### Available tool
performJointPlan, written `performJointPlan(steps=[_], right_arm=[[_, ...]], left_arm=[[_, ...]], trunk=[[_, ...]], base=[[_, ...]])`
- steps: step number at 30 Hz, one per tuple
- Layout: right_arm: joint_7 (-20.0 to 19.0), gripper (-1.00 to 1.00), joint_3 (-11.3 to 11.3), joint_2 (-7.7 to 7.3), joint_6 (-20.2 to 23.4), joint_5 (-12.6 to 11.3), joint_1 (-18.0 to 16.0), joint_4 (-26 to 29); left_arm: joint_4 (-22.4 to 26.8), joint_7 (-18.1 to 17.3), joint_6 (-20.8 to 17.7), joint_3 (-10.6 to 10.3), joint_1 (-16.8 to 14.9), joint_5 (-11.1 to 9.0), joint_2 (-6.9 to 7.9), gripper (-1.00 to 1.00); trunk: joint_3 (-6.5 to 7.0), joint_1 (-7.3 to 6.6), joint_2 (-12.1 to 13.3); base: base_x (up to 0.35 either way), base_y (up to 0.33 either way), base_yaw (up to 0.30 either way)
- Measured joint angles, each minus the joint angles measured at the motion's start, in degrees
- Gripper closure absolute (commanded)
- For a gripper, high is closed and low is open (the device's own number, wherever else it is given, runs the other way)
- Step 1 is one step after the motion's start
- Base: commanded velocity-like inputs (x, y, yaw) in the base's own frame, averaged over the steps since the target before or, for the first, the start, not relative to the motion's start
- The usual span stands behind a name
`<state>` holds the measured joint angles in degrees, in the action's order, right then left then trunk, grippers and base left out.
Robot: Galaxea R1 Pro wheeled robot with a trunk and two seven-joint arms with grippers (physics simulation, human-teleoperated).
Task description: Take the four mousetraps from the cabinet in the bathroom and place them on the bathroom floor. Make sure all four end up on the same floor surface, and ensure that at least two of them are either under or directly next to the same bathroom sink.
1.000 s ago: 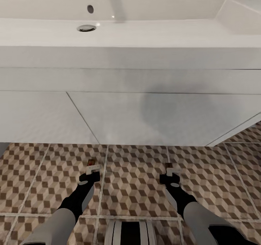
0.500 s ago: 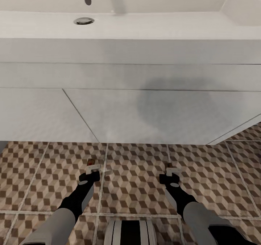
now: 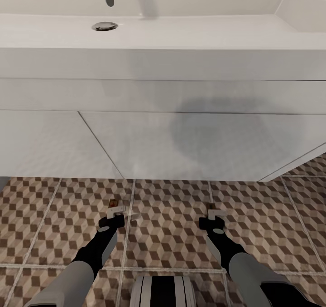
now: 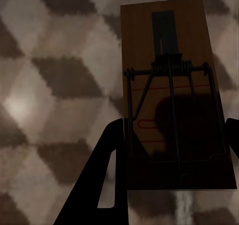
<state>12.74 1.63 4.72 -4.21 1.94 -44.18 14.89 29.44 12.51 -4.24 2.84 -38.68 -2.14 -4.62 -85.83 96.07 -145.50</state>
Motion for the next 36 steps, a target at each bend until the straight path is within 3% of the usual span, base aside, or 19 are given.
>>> performJointPlan(steps=[11, 20, 36], right_arm=[[0.1, 1.0, 0.1, -0.01, 0.0, -0.1, 0.0, 0.2], [0.1, 1.0, 0.3, -0.01, 0.0, -0.1, 0.0, 0.2], [0.1, 1.0, 0.3, -0.01, -0.1, 0.0, 0.0, 0.3]], left_arm=[[-0.1, 0.0, -0.1, 0.0, 0.0, 0.1, -0.01, 1.0], [0.2, 0.0, -0.1, 0.0, 0.0, 0.1, -0.03, 1.0], [0.3, 0.0, 0.0, 0.0, 0.0, 0.1, 0.09, 1.0]], trunk=[[0.0, 0.0, 0.0], [-1.99, 0.24, -0.1], [-2.0, 0.23, -0.1]], base=[[0.0, 0.0, 0.0], [0.0, 0.0, 0.0], [0.0, 0.0, 0.0]])
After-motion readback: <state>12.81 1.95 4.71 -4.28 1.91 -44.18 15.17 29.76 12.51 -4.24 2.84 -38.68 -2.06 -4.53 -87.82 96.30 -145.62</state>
